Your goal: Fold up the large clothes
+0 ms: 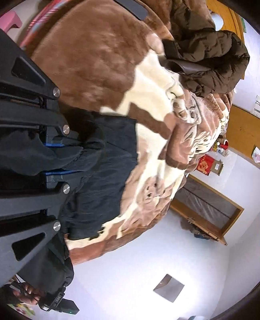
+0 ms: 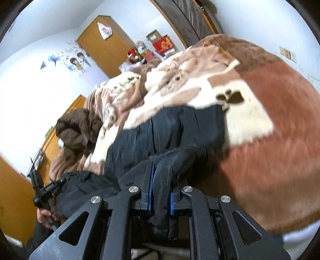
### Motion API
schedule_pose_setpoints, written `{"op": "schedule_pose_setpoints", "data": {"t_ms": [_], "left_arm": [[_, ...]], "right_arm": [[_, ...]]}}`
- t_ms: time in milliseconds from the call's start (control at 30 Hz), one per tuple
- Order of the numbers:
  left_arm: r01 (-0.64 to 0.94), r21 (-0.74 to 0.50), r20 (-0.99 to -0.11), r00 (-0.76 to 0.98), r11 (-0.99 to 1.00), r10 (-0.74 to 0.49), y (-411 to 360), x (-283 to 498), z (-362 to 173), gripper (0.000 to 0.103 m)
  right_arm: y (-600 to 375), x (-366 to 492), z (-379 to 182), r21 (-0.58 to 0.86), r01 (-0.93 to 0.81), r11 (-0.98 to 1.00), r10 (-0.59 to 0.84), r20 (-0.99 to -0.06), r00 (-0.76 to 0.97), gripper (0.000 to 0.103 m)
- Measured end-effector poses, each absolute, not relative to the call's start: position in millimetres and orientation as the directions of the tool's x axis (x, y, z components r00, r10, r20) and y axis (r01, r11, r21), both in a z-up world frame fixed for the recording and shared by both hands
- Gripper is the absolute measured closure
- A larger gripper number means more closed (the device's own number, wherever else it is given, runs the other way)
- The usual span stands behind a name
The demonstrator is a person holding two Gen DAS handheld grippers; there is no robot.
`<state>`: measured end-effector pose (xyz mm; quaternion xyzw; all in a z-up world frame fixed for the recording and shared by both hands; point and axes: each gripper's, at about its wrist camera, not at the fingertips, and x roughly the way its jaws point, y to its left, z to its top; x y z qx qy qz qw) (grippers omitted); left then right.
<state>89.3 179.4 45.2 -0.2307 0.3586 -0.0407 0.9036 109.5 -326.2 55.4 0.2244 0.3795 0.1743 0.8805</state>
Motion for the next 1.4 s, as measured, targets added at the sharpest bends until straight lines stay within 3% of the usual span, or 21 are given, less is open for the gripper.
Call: {"op": "schedule_pose_setpoints", "data": {"t_ms": [200,400,500,700,867,933,1000,1067,1267,1400], "left_arm": [[-0.149,-0.471,-0.661,0.713,0.870,-0.236,190.7,177.0,34.5,0.084],[-0.242,-0.424,-0.760,0.620,0.873,-0.197,196.0,261.4,-25.1,0.081],[-0.273,-0.425,-0.789,0.579,0.863,-0.206,198.1,284.1,-60.3,0.078],[-0.251,-0.416,-0.784,0.586,0.874,-0.205,191.5,292.8,-80.5,0.075],[-0.233,-0.411,-0.783,0.585,0.881,-0.210,191.1,291.8,-63.4,0.068],[-0.221,-0.416,-0.773,0.597,0.882,-0.215,192.4,289.5,-50.0,0.064],[-0.212,-0.424,-0.762,0.609,0.881,-0.220,194.1,288.1,-37.0,0.060],[-0.205,-0.423,-0.755,0.618,0.882,-0.219,195.4,286.0,-23.1,0.057],[-0.179,-0.437,-0.708,0.673,0.882,-0.214,192.5,270.1,9.3,0.044],[-0.194,-0.408,-0.665,0.732,0.892,-0.145,190.9,252.5,25.7,0.036]], "right_arm": [[-322.0,206.5,54.3,0.548,-0.055,0.835,0.454,-0.628,0.632,0.090],[-314.9,302.4,7.0,0.519,0.031,0.854,0.423,-0.729,0.538,0.086],[-315.6,336.1,-33.8,0.518,0.088,0.851,0.423,-0.774,0.471,0.084],[-324.5,352.8,-71.3,0.585,0.128,0.801,0.484,-0.759,0.436,0.082],[-330.2,350.1,-54.0,0.596,0.114,0.795,0.503,-0.752,0.427,0.077],[-332.4,349.6,-40.5,0.609,0.105,0.786,0.512,-0.737,0.441,0.070],[-336.2,348.2,-26.6,0.634,0.097,0.767,0.530,-0.712,0.462,0.055],[-340.9,344.5,-10.8,0.630,0.095,0.770,0.513,-0.702,0.495,0.050],[-349.1,322.9,36.2,0.601,0.057,0.797,0.441,-0.643,0.626,0.047],[-331.8,304.5,48.3,0.546,-0.026,0.838,0.429,-0.627,0.650,0.047]]}}
